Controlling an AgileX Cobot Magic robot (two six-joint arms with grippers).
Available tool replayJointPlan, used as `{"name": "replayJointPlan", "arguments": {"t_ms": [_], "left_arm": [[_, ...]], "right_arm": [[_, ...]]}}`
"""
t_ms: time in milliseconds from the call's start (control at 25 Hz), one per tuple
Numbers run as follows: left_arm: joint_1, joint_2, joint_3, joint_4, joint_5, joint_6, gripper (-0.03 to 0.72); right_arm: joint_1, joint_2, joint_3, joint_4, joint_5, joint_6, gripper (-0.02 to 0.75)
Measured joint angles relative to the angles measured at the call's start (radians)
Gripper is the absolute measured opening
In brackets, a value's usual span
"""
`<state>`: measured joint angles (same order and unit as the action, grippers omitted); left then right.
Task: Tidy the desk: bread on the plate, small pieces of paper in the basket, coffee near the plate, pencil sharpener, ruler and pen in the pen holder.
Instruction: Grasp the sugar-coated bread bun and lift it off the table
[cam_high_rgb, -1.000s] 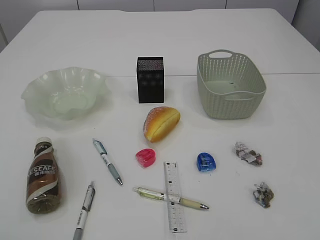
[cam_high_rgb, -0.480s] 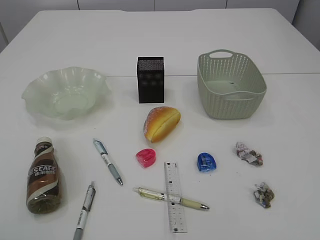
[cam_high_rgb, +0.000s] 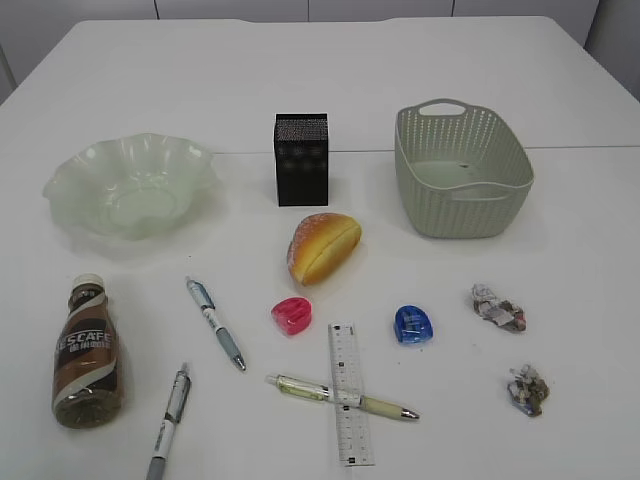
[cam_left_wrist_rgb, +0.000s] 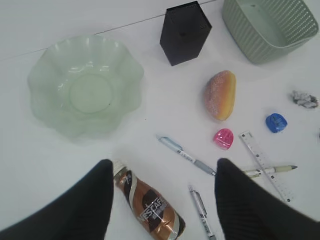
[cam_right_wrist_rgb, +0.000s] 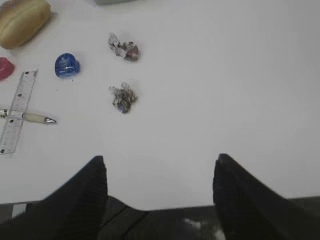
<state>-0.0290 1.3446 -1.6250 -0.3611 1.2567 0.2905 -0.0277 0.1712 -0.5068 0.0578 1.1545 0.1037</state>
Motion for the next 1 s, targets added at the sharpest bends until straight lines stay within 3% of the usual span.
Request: {"name": "replayJointPlan", "arguments": {"t_ms": [240, 440, 720, 1000], "left_arm": [[-0.192, 0.175, -0.131, 0.113, 0.000, 0.002, 0.486], [-0.331, 0.341, -0.200, 0.250, 0.000, -0.063, 0.486], [-0.439, 0.583, -0.203, 0.313, -0.040, -0.074, 0.489], [-0.493, 0.727, -0.205, 0.312, -0.204, -0.074, 0.496]], "right_arm": [[0.000, 0.270, -0.112, 0.003, -0.004, 0.072, 0.489], [0.000, 0.509, -0.232, 0.006, -0.012, 0.104, 0.489], [0.000, 0.777, -0.416, 0.029, -0.012, 0.113, 0.489], [0.000, 0.964, -0.548, 0.031, 0.000, 0.115, 0.489]]}}
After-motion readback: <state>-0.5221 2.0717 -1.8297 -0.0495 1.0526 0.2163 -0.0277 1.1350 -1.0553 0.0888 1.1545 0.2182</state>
